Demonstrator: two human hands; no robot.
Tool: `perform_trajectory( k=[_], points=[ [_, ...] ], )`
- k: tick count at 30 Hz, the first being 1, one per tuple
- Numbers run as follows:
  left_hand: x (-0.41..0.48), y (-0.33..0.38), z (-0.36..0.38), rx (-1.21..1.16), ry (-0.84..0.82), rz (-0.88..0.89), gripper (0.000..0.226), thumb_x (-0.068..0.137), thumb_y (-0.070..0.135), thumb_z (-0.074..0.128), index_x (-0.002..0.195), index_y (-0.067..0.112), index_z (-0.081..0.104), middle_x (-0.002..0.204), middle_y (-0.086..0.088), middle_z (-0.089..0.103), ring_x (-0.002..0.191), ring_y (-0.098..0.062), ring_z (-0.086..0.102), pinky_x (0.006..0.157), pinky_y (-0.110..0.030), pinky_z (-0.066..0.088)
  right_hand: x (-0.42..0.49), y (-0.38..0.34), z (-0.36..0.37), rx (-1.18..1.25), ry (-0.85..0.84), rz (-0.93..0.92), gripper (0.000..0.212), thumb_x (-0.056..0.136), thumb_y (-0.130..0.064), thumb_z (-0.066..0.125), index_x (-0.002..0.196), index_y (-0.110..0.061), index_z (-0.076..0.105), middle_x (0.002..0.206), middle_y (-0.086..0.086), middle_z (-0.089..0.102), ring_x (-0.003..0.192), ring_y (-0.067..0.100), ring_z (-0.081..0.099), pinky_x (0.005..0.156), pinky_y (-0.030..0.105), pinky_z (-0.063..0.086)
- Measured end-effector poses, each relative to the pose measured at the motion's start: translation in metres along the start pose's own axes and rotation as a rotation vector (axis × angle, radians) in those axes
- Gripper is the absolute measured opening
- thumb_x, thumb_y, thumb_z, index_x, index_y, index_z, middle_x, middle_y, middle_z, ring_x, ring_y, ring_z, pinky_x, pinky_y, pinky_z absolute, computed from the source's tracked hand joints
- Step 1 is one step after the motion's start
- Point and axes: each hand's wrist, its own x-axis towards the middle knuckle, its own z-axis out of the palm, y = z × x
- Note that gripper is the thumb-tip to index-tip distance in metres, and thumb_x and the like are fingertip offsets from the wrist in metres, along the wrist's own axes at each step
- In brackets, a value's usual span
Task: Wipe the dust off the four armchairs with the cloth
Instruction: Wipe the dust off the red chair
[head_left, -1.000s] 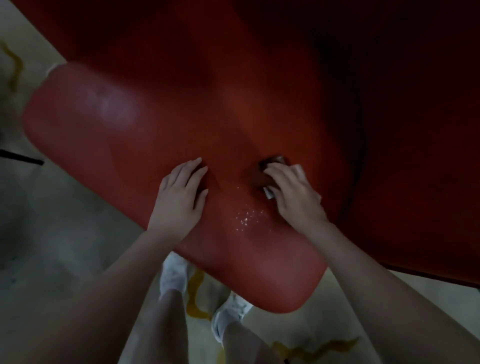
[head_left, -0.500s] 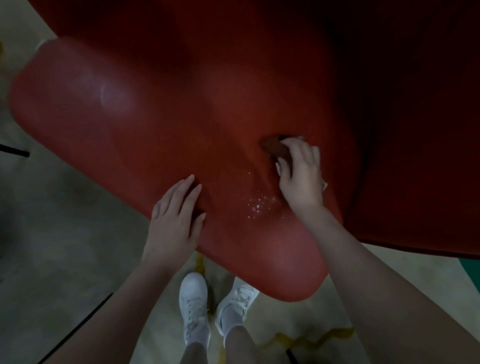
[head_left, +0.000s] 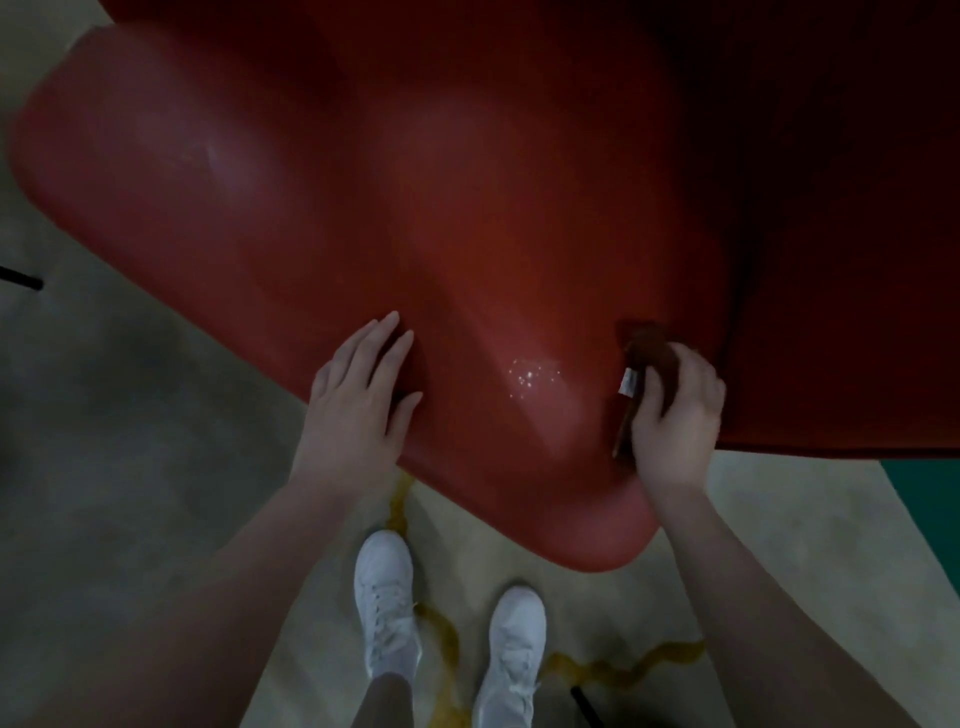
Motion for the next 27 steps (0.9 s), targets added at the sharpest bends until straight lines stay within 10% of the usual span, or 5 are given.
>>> perform_trajectory(
  k=[9,18,27],
  points=[
    [-0.009,0.006,0.010,0.018,0.096,-0.022,0.052,0.096,0.020,0.059,0.144,0.007,0.045,0.155,-0.007,0.036,0.142,-0.025,0.028,0.110,-0.047,0.030,-0.013,-0.037,0.020,0.101,0.171,0.177,0.030,0.088,-0.005,0.056,0.117,0.003,0.061,0.116,0.021,0.062,0.108,0.041,0.056,0.098,0.037,0.037],
    [-0.037,0.018,0.025,0.017,0.158,-0.074,0.053,0.096,0.034,0.047,0.142,0.006,0.047,0.153,-0.009,0.039,0.140,-0.031,0.034,0.113,-0.049,0.031,-0.029,-0.040,0.005,0.049,-0.374,-0.666,0.032,0.092,-0.011,0.051,0.121,-0.003,0.062,0.124,0.009,0.062,0.102,0.030,0.054,0.096,0.037,0.044],
    [-0.054,0.014,0.033,0.025,0.192,-0.086,0.055,0.097,0.037,0.044,0.142,0.006,0.047,0.153,-0.009,0.038,0.140,-0.031,0.034,0.113,-0.051,0.032,0.021,-0.038,0.028,0.024,-0.093,-0.255,0.033,0.089,-0.011,0.048,0.118,-0.002,0.062,0.118,0.016,0.063,0.105,0.038,0.055,0.097,0.033,0.034]
  ],
)
